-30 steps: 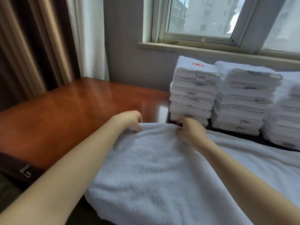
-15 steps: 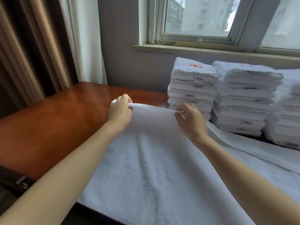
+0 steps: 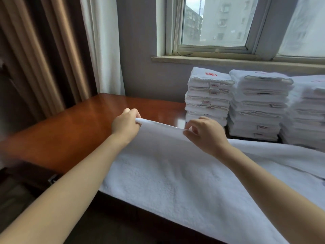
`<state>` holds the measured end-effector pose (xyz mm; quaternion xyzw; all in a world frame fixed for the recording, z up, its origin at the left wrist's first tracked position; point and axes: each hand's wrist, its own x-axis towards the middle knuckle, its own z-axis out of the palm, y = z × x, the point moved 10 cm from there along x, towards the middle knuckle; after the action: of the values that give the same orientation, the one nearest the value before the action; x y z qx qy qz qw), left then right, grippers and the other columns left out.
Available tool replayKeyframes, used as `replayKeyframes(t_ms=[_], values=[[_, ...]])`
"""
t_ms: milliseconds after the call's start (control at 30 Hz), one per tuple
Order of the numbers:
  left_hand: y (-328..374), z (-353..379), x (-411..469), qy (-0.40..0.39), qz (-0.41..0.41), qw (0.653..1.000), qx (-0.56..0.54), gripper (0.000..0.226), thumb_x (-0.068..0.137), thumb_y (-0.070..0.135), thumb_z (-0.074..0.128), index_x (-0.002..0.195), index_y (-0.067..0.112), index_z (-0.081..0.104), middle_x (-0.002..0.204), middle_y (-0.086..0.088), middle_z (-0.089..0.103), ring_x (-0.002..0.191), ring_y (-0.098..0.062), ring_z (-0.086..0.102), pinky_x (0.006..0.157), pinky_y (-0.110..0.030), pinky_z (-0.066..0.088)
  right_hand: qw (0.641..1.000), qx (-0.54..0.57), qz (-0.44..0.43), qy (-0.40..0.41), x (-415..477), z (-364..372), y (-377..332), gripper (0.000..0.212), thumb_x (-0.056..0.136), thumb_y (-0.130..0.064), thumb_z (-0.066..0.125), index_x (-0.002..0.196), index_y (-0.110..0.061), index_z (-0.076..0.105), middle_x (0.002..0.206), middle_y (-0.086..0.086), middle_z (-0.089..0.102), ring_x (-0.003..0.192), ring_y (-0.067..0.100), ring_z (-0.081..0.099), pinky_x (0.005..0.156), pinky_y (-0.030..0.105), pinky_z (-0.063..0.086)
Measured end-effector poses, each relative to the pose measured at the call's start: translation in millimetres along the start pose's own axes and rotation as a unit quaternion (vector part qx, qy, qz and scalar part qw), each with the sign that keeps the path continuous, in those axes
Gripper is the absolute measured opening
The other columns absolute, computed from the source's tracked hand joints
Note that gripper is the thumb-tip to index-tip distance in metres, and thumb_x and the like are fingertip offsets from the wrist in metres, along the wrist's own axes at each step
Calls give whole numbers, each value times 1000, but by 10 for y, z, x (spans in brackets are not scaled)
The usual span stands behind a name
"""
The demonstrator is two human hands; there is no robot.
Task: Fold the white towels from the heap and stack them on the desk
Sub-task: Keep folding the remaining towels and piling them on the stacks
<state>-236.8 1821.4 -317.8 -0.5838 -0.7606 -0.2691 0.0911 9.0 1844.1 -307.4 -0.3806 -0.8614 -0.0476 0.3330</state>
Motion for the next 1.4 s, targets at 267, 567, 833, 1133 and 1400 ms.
replayKeyframes(t_ms=[267,567,833,1133,1400], values=[[-337,318,-476,-208,-49,960,178,32,93,6,50,119,23,59,124,-5,44,101,-27,59,74,-31,45,984,12,-56,-168,-423,584,-421,14,89,-40,61,95,-31,69,68,-15,52,72,11,55,54,25,28],[122,457,-545,-131,39,987,89,39,99,27,41,134,28,57,135,-3,48,131,-23,39,102,-36,37,989,58,54,-125,-416,578,-179,23,96,-23,52,107,-27,71,102,-12,69,97,12,61,75,33,51],[212,1142,-567,-257,-7,966,39,68,93,68,33,152,36,26,164,3,13,151,-23,7,115,-59,5,932,-43,136,-332,-567,1275,92,61,100,-52,32,155,-29,18,165,3,9,151,25,3,119,45,3],[-357,1266,-322,-235,-152,953,119,85,81,85,8,154,43,2,165,-1,-9,148,-40,-15,105,-72,-16,942,-58,103,-315,-330,1550,49,70,94,-68,19,156,-36,8,165,-3,-2,152,21,-7,120,47,-8],[-766,1210,-200,-218,-177,952,122,92,77,89,8,155,41,4,166,-3,-6,148,-40,-14,106,-70,-16,949,-43,87,-299,-87,1771,-189,71,93,-70,20,155,-36,13,165,-1,3,152,22,-4,120,50,-5]])
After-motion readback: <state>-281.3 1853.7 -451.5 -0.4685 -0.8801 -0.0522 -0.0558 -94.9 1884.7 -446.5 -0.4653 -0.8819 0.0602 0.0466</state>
